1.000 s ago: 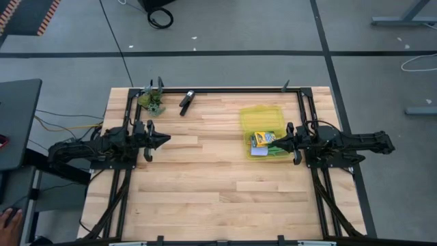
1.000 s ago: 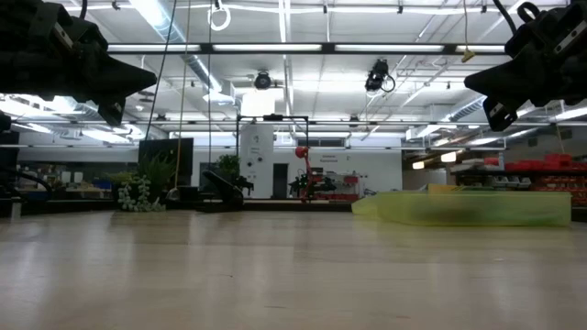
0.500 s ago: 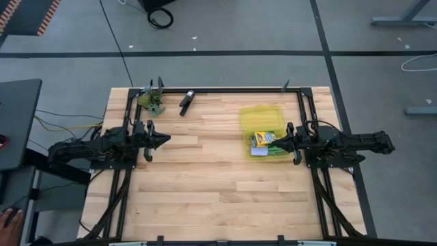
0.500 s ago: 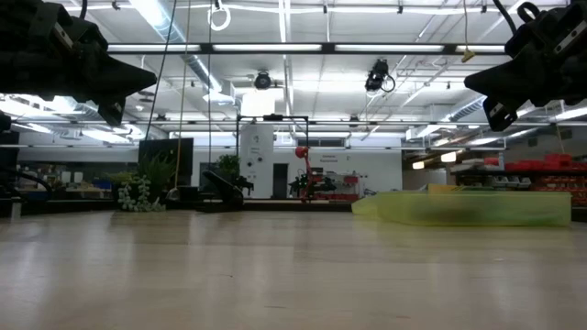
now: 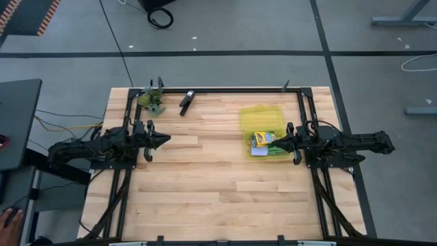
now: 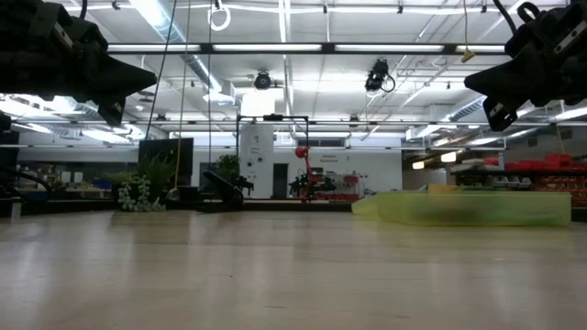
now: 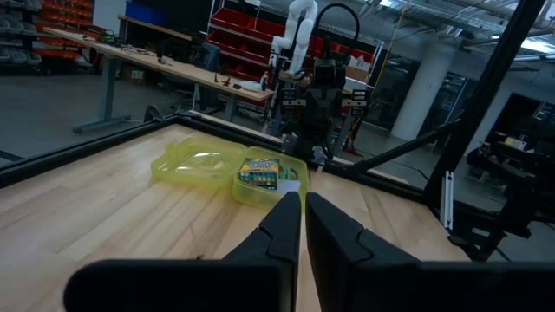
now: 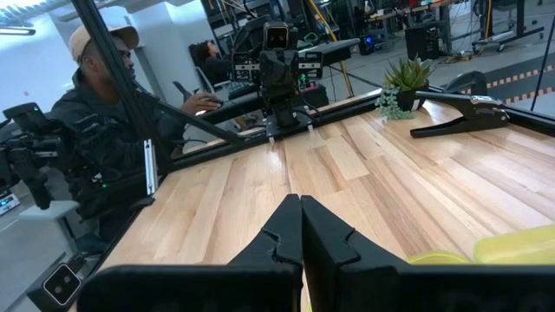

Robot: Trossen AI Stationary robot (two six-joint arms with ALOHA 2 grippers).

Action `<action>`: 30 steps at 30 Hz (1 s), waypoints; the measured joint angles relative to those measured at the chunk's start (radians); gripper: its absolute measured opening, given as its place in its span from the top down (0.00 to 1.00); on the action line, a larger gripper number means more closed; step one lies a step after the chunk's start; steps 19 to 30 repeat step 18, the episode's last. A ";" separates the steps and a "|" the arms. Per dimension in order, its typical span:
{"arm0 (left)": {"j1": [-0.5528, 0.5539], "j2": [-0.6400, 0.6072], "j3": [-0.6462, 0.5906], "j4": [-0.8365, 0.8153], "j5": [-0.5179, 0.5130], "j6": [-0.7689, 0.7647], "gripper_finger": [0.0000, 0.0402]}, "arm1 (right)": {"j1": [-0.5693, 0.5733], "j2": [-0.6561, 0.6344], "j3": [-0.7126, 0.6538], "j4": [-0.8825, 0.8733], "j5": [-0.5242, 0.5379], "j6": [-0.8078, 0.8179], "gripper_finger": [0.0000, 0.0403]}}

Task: Pack school essentials
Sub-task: Return to Home Position

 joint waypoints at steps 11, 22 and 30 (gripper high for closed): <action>0.000 0.000 0.000 0.000 0.000 0.000 0.91 | 0.000 0.000 0.000 0.000 0.000 0.000 0.98; 0.000 0.000 0.000 0.000 0.000 0.000 0.93 | 0.000 0.000 0.000 0.000 0.000 0.000 0.98; 0.000 0.000 0.000 0.000 0.000 0.000 0.93 | 0.000 0.000 0.000 0.000 0.000 0.000 0.98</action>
